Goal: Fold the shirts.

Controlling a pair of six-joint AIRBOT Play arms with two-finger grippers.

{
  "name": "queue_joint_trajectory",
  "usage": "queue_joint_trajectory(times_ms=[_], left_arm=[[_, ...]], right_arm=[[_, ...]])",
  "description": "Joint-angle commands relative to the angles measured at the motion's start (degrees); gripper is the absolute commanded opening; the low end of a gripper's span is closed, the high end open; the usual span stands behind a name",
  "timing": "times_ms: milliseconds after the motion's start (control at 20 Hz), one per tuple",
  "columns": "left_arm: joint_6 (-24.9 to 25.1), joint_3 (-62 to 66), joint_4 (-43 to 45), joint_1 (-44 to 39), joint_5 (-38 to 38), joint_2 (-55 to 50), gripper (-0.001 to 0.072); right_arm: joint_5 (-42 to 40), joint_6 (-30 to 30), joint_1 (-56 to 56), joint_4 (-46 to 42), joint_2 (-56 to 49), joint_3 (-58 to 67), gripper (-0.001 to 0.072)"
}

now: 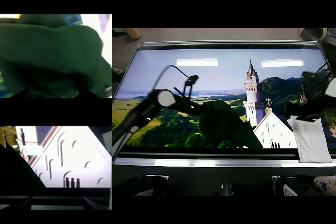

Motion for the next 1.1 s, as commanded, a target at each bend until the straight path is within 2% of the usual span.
queue_joint_trajectory(times_ms=[0, 150, 300, 400, 500, 600, 650, 700, 750, 850, 900, 950, 1050], left_arm=[[4.0, -4.3, 4.4, 9.5, -9.8, 4.9, 0.072], [3.9, -16.3, -0.2, 10.3, -6.7, 5.8, 0.072], [6.7, -25.5, -14.9, 7.9, 7.2, 4.1, 0.072], [8.0, -26.7, -20.3, 5.4, 12.7, 1.3, 0.072], [8.1, -26.3, -22.2, 3.4, 15.1, -1.9, 0.072], [11.1, -25.6, -24.2, 2.6, 17.2, -3.3, 0.072], [11.0, -25.3, -24.6, 2.6, 18.5, -3.3, 0.0709], [11.0, -25.0, -24.7, 2.6, 19.7, -3.3, 0.0629], [10.9, -24.9, -24.8, 2.6, 20.7, -3.3, 0.047], [8.5, -24.9, -24.8, 2.6, 22.4, -3.6, 0.0445], [8.0, -24.9, -24.8, 2.6, 22.7, -3.8, 0.0275], [8.0, -24.9, -24.7, 2.6, 22.7, -3.8, 0.0151], [9.1, -24.9, -24.7, 2.6, 22.4, -3.6, 0.0026]], right_arm=[[-3.4, -4.5, 0.0, 8.7, -1.1, -12.0, 0.0701], [-8.8, -5.9, 0.0, 11.6, -1.1, -19.7, 0.0701], [-13.5, -6.1, 0.0, 11.8, -1.2, -23.7, 0.0701], [-15.6, -6.1, 0.0, 11.8, -1.2, -25.6, 0.0705], [-16.5, -6.1, 0.0, 11.8, -2.4, -26.6, 0.0707], [-16.4, -6.1, 0.0, 11.9, -5.0, -27.0, 0.0709], [-16.3, -6.4, 0.0, 12.7, -6.6, -27.0, 0.071], [-16.7, -7.5, 0.0, 14.4, -8.4, -27.0, 0.0711], [-17.3, -8.5, 0.0, 16.3, -10.1, -27.0, 0.0711], [-19.3, -9.1, 0.0, 19.9, -13.9, -27.0, 0.0711], [-20.4, -9.1, 0.0, 20.9, -15.6, -27.0, 0.0711], [-21.2, -9.1, 0.0, 22.0, -17.2, -27.0, 0.071], [-20.9, -11.2, 0.1, 26.7, -20.1, -27.0, 0.0706]])
